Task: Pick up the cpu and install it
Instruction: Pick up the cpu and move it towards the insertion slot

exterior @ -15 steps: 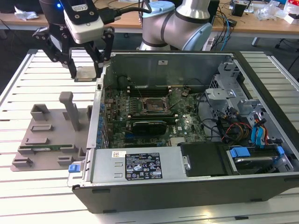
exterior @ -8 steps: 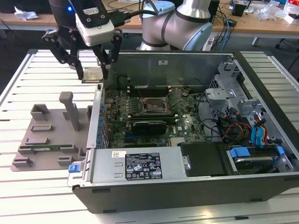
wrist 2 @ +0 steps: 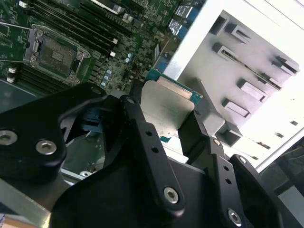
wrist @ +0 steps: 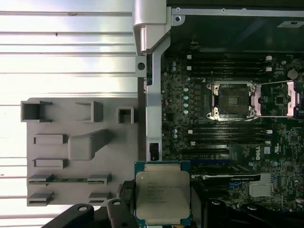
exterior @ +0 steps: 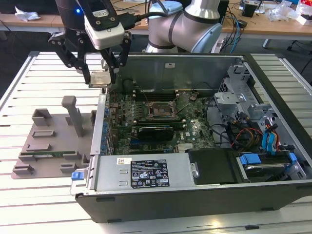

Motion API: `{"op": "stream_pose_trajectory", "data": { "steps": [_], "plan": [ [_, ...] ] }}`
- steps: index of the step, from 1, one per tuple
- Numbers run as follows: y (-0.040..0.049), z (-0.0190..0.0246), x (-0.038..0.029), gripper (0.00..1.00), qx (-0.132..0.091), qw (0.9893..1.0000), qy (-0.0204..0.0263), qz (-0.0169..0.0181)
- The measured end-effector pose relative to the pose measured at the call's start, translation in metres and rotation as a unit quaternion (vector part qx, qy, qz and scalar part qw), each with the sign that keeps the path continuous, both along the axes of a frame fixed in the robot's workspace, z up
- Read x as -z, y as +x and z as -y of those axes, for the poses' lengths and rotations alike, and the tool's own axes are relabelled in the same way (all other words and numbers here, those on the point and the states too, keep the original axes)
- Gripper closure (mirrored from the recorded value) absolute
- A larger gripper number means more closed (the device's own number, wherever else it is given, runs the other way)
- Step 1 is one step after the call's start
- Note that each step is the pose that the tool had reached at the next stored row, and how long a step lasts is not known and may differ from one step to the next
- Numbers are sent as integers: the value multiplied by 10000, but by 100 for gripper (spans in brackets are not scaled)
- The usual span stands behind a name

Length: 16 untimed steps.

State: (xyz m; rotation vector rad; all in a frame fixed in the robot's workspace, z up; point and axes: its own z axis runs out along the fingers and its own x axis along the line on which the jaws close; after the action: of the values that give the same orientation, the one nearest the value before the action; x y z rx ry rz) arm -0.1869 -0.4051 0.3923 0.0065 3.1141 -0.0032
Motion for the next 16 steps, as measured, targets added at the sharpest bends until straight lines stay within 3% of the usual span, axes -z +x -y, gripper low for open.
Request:
{"op": "stream_pose_trajectory", "data": {
  "steps": [11, 16],
  "plan": [
    [55, 0, 17, 45, 0, 10000, 0, 0],
    [138, 0, 28, 45, 0, 10000, 0, 0]
  ]
}}
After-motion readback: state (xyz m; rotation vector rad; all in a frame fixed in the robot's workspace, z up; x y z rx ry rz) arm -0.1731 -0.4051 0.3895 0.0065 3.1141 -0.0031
